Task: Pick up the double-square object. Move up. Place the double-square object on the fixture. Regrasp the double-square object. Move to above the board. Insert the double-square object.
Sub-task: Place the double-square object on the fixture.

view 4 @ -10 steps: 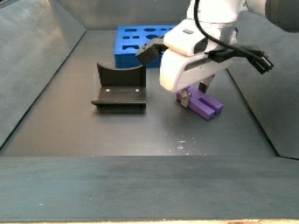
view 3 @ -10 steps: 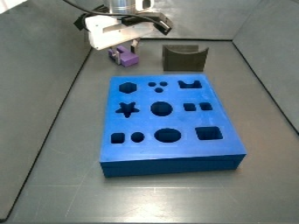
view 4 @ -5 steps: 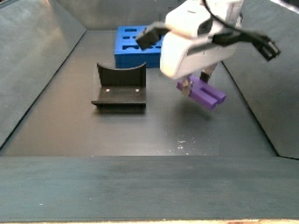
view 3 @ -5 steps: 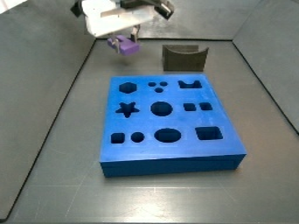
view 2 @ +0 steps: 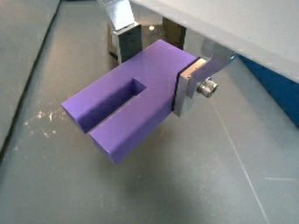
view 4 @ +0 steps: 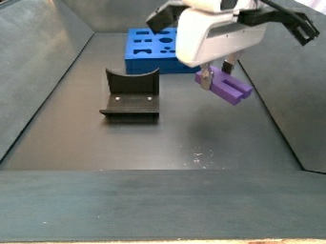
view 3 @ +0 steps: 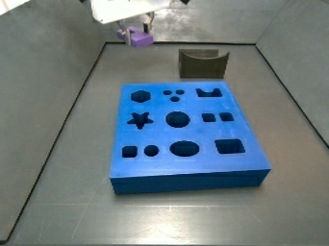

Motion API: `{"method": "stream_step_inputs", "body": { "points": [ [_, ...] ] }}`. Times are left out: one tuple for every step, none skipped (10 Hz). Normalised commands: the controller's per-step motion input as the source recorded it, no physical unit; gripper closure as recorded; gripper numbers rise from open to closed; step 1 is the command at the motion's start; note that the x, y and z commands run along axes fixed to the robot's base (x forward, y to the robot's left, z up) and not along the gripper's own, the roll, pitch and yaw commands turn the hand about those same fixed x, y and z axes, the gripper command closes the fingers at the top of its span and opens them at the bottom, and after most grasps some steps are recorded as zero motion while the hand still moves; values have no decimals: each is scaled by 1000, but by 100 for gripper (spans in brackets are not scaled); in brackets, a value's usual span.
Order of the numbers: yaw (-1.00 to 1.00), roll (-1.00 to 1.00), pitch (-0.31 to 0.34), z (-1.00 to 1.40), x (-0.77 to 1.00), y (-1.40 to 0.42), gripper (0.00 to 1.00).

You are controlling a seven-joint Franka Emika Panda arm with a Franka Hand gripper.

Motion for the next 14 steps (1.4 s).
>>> {"method": "stream_step_inputs", "body": {
  "points": [
    [0,6,27,1000,-7,2,100],
    [-2,10,32,1000,-9,5,100],
    [-4,22,39,1000,-17,11,100],
    [-7,32,45,1000,-23,17,100],
    [-12,45,53,1000,-28,25,100],
    [-15,52,57,918,-28,27,100],
    [-17,65,66,684,-17,28,100],
    [-13,67,71,590,-11,26,100],
    [-7,71,86,402,-3,21,100],
    [-4,72,93,308,1,20,100],
    [-1000,-6,111,258,1000,-591,100],
    [-1000,-8,115,221,1000,-590,100],
    [-1000,-16,144,187,1000,-501,100],
    [-1000,-24,166,173,1000,-431,100]
  ]
}}
